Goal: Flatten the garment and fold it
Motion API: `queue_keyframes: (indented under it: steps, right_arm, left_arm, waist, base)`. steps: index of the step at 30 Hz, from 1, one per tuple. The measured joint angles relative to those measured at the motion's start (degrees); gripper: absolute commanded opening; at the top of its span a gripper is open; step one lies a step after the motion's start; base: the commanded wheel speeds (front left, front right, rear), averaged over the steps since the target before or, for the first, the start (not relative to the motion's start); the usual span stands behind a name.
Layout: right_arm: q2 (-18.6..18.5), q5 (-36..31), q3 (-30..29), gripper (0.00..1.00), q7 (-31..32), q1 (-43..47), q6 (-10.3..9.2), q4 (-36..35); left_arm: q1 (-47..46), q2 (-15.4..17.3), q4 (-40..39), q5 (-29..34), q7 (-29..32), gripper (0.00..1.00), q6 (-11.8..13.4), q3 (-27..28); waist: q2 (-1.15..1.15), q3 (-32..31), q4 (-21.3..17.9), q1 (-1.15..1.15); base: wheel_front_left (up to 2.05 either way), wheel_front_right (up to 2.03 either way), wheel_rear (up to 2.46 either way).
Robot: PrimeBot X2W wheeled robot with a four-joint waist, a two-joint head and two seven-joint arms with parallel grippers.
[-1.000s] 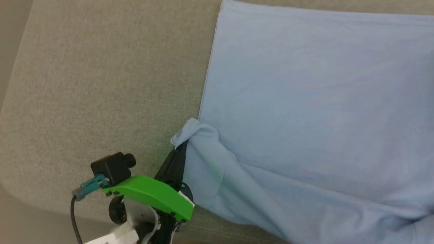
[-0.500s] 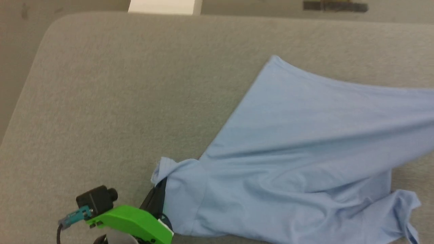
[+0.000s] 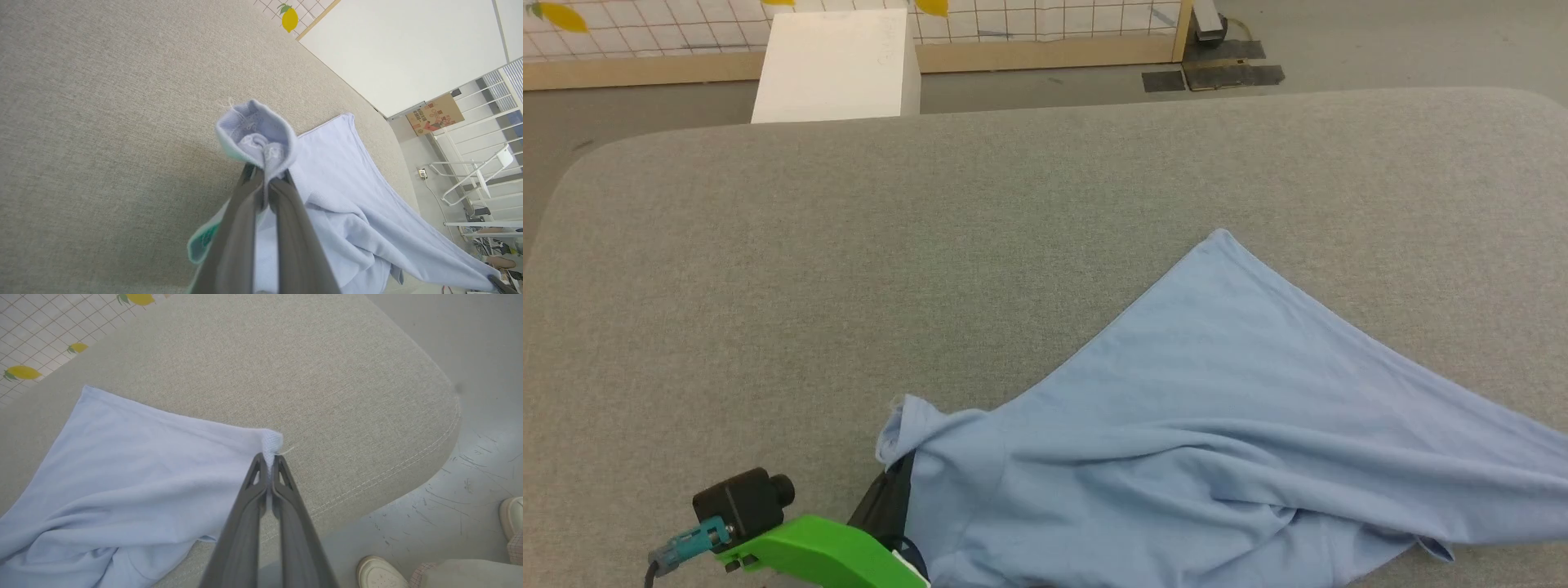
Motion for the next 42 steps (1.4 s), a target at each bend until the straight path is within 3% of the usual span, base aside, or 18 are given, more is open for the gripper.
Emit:
queue_keyframes:
  steps: [5, 10, 15, 20, 21, 22, 23, 27, 32, 36, 42]
  right_arm:
    - [1.1, -2.3, 4.3, 0.00, -2.4, 0.9, 0.00, 4.6]
    - [0.9, -6.7, 9.7, 0.00, -6.8, -1.5, 0.00, 17.3]
    - [-0.2, -8.7, 11.5, 0.00, -11.8, -6.7, 0.00, 28.1]
    - [-2.0, -9.9, 11.8, 0.00, -15.4, -9.9, 0.04, 34.5]
    - [-2.2, -10.0, 11.8, 0.13, -15.8, -10.2, 0.04, 35.0]
    - [-2.4, -9.9, 11.7, 0.42, -16.0, -10.5, 0.04, 35.2]
    - [-2.7, -9.8, 11.7, 1.00, -16.0, -10.6, 0.04, 35.1]
    - [-5.6, -8.0, 11.6, 1.00, -14.5, -10.5, 0.01, 31.4]
    - [-11.0, -4.2, 9.9, 1.00, -7.9, -8.6, 0.00, 18.6]
    - [-13.2, -3.3, 9.2, 1.00, -4.3, -10.2, 0.00, 10.6]
    - [-15.0, -4.6, 17.8, 1.00, 0.5, -20.1, 0.00, 9.4]
  left_arm:
    - [-0.3, 0.3, -0.3, 0.3, 0.7, 0.00, 0.2, -0.5]
    - [-1.7, 0.5, -0.4, 0.9, 1.7, 0.00, 0.6, -1.6]
    - [-3.7, 0.6, -0.4, 1.3, 2.2, 0.00, 0.7, -2.2]
    - [-4.3, 0.5, -0.3, 1.6, 2.4, 0.00, 1.2, -2.6]
    - [-4.5, 0.5, -0.3, 1.6, 2.4, 0.00, 1.2, -2.7]
    - [-4.5, 0.4, -0.3, 1.6, 2.4, 0.00, 1.2, -2.7]
    - [-4.5, 0.3, -0.3, 1.6, 2.4, 0.00, 1.2, -2.7]
    - [-4.5, 0.1, 0.1, 1.6, 1.9, 0.00, 1.0, -2.9]
    - [-4.5, -0.5, 0.1, 1.6, 0.5, 0.00, 0.1, -3.2]
    - [-4.8, -0.8, 0.1, 1.7, 0.0, 0.00, -0.4, -4.0]
    - [-7.3, -2.0, 0.4, 3.5, -0.4, 0.00, -1.2, -6.2]
  waist:
    - [0.00, 1.1, 0.2, 0.00]
    - [0.00, 2.6, 1.2, 0.00]
    - [0.00, 3.9, 2.4, 0.00]
    - [0.00, 4.7, 2.9, 0.00]
    - [0.00, 4.9, 3.0, 0.00]
    - [0.00, 4.9, 3.0, 0.00]
    - [0.00, 5.0, 3.0, 0.00]
    - [0.00, 5.1, 3.0, 0.00]
    - [0.00, 5.5, 3.4, 0.00]
    - [0.00, 6.4, 4.1, 0.00]
    - [0.00, 9.0, 6.0, 0.00]
  base:
    - [0.00, 0.00, 0.00]
    - [0.00, 0.00, 0.00]
    - [0.00, 0.00, 0.00]
    - [0.00, 0.00, 0.00]
    - [0.00, 0.00, 0.00]
    - [0.00, 0.00, 0.00]
    - [0.00, 0.00, 0.00]
    - [0.00, 0.00, 0.00]
    - [0.00, 0.00, 0.00]
    - [0.00, 0.00, 0.00]
    - [0.00, 0.00, 0.00]
